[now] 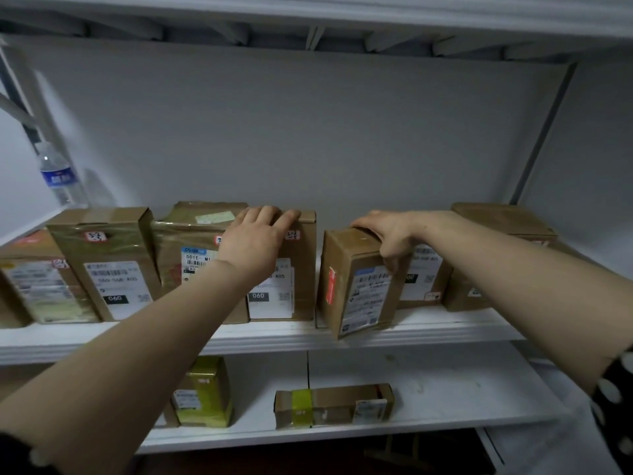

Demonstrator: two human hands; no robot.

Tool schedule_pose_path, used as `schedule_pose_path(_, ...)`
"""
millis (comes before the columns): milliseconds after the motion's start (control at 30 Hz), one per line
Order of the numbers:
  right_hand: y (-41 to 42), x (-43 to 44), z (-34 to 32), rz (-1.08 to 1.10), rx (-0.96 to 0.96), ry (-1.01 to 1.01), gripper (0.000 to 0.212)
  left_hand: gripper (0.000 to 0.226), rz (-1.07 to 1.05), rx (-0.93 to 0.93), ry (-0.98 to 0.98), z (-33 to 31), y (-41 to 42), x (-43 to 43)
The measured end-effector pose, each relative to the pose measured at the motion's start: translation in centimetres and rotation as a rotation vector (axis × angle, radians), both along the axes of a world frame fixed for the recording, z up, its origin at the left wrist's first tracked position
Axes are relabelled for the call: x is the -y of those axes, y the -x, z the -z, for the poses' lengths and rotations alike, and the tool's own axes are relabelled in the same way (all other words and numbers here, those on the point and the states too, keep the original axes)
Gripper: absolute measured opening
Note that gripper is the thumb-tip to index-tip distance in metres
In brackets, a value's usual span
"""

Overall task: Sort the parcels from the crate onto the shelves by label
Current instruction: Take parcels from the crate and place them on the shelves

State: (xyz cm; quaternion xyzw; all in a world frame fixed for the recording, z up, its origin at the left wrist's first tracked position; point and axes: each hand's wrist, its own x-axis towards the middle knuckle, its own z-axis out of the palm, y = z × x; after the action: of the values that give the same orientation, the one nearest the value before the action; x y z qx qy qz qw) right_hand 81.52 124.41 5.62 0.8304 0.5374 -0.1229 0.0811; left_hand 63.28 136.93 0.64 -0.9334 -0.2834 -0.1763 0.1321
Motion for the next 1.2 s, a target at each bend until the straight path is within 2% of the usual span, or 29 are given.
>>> schedule_pose_path(167, 0.2, -0.9, 0.2, 0.023, 0.058, -0.008, 0.091, 0.082, -0.007, 0.009, 0.005, 0.2, 0.2, 0.4)
schedule_pose_path(400, 0.2, -2.5, 1.1, 0.044, 0.187, -0.057, 0.097, 0.088, -0.008, -0.002, 0.015, 0.1, 0.2, 0.7)
schedule_pose_path(567, -0.3, -2.8, 1.8, 0.077, 0.157, -0.080, 0.106, 0.088, -0.005, -0.007, 0.023, 0.1, 0.2, 0.7)
schedule_pose_path(800, -0.6, -3.2, 2.9, 0.066, 0.122, -0.107, 0.100, 0.089, 0.006, 0.006, 0.023, 0.3, 0.3, 0.7)
schedule_pose_path(1000, -0.4, -2.7, 2.9, 0.055, 0.091, -0.136, 0.109, 0.091, -0.004, -0.011, 0.060, -0.2, 0.1, 1.1)
schedule_pose_path(1200, -0.2, -1.7, 3.0, 0.037, 0.104, -0.189, 0.109, 0.088, -0.026, 0.008, 0.046, -0.1, 0.0, 1.6)
